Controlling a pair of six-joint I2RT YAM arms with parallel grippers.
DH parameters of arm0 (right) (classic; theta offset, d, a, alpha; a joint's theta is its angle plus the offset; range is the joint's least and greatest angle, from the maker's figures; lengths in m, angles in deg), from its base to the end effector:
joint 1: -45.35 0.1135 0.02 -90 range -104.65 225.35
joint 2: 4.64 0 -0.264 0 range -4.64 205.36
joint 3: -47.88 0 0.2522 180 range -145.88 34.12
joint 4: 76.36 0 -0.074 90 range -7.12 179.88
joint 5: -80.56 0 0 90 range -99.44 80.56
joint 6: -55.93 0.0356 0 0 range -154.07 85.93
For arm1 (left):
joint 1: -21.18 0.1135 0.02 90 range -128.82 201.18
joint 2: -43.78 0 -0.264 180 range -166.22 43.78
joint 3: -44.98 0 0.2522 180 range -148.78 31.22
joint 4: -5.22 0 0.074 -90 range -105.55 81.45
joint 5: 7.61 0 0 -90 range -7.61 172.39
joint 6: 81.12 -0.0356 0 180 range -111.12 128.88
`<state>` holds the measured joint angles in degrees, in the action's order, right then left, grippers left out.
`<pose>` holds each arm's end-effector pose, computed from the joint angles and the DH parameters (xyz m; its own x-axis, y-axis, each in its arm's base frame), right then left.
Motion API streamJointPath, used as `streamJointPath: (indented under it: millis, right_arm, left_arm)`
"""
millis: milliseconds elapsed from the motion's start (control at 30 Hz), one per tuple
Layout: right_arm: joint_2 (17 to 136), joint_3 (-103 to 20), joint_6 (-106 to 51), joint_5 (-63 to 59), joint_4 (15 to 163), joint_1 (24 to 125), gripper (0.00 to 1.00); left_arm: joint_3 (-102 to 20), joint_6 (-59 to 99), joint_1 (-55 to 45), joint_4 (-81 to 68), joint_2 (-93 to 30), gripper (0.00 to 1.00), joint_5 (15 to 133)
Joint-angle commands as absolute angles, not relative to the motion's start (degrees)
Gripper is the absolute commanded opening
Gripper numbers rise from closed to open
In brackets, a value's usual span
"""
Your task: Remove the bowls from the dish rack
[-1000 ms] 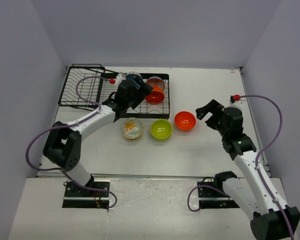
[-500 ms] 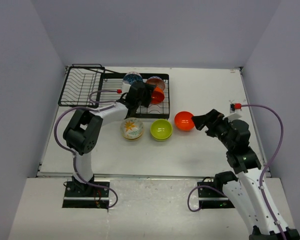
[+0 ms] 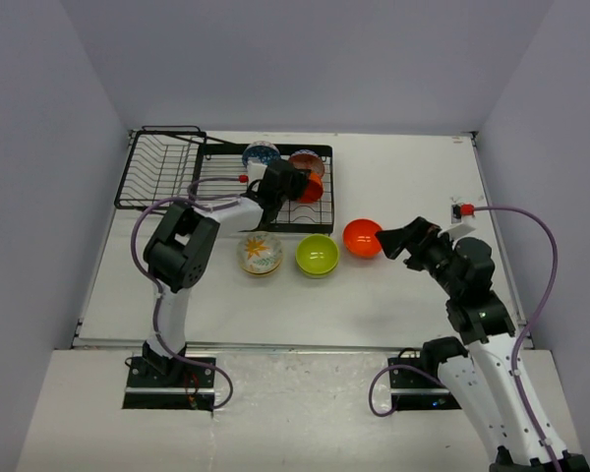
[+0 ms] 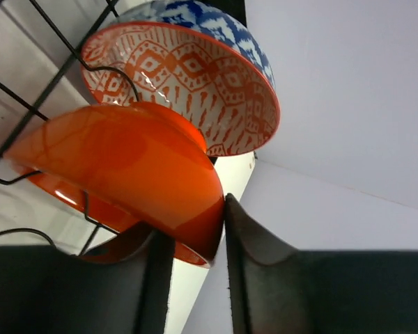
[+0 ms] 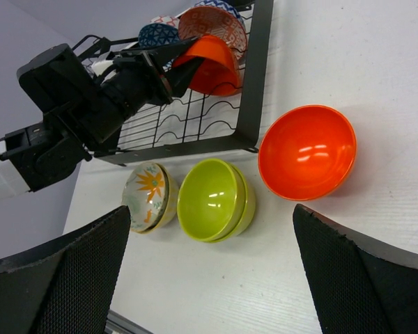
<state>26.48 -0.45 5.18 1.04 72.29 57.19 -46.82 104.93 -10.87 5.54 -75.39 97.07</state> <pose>0.1363 0.0352 0.2979 -0.4220 0.5472 -0.7228 -0.1386 0.7490 0.6479 0.4025 -0.2413 0.1788 -0.2796 -0.9599 -0.0207 -0.4172 0.1409 -0.8978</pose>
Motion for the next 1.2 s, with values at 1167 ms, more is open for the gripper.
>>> streamJointPath:
  millis: [1167]
  right_arm:
    - [28.58,-5.34,1.44,-1.53,73.88,57.04,0.99]
  left_arm:
    - [-33.20,90.73,-13.63,31.35,-60.55,0.00,88.65]
